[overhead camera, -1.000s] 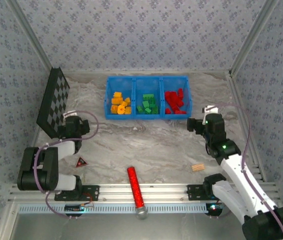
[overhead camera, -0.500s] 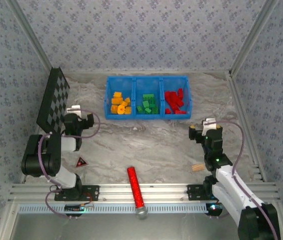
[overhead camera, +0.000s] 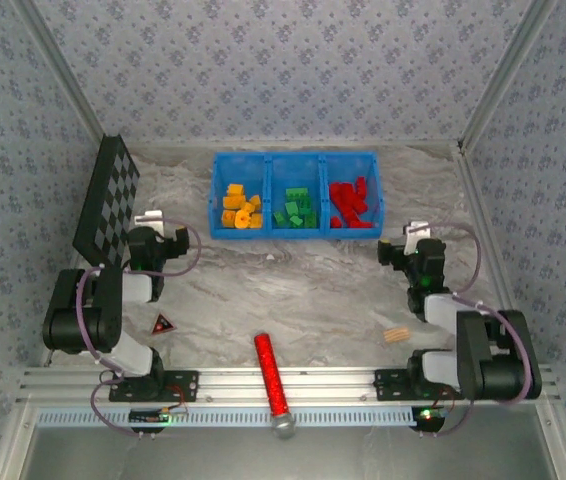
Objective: Sort the legos into containers by color
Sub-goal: Reset both arms
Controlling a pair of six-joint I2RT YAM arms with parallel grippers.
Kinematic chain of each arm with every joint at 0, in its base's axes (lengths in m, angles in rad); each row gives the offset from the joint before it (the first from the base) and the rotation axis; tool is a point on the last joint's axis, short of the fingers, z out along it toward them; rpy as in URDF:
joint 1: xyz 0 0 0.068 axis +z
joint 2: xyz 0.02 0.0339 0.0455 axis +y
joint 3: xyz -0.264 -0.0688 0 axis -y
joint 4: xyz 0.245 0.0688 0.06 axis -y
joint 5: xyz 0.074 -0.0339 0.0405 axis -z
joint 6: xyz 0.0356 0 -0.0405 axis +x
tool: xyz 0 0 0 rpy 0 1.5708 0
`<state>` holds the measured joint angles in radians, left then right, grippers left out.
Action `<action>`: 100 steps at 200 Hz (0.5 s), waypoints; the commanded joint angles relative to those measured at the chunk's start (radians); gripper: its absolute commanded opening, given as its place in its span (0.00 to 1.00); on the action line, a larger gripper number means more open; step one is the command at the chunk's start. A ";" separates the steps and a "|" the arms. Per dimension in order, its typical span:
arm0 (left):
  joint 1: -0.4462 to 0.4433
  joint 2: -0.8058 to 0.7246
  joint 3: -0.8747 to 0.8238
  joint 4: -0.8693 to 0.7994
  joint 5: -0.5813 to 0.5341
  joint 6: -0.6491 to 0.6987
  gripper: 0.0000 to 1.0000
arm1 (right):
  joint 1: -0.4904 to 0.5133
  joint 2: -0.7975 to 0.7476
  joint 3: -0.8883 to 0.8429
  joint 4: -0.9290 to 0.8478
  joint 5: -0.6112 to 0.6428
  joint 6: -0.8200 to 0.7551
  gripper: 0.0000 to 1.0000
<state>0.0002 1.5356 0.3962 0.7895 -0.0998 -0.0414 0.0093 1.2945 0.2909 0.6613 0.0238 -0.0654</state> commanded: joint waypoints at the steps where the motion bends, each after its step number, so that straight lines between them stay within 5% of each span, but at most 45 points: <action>1: 0.009 -0.001 0.015 0.027 0.018 0.008 0.99 | -0.009 0.059 0.077 0.048 -0.069 -0.032 1.00; 49: 0.009 -0.002 0.015 0.027 0.018 0.008 0.99 | -0.019 0.223 0.039 0.257 -0.095 -0.034 1.00; 100: 0.009 -0.001 0.015 0.027 0.017 0.008 0.99 | -0.055 0.228 0.105 0.134 -0.056 0.031 1.00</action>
<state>0.0002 1.5356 0.3962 0.7895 -0.0967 -0.0414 -0.0334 1.5112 0.3527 0.8032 -0.0761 -0.0772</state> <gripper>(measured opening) 0.990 0.998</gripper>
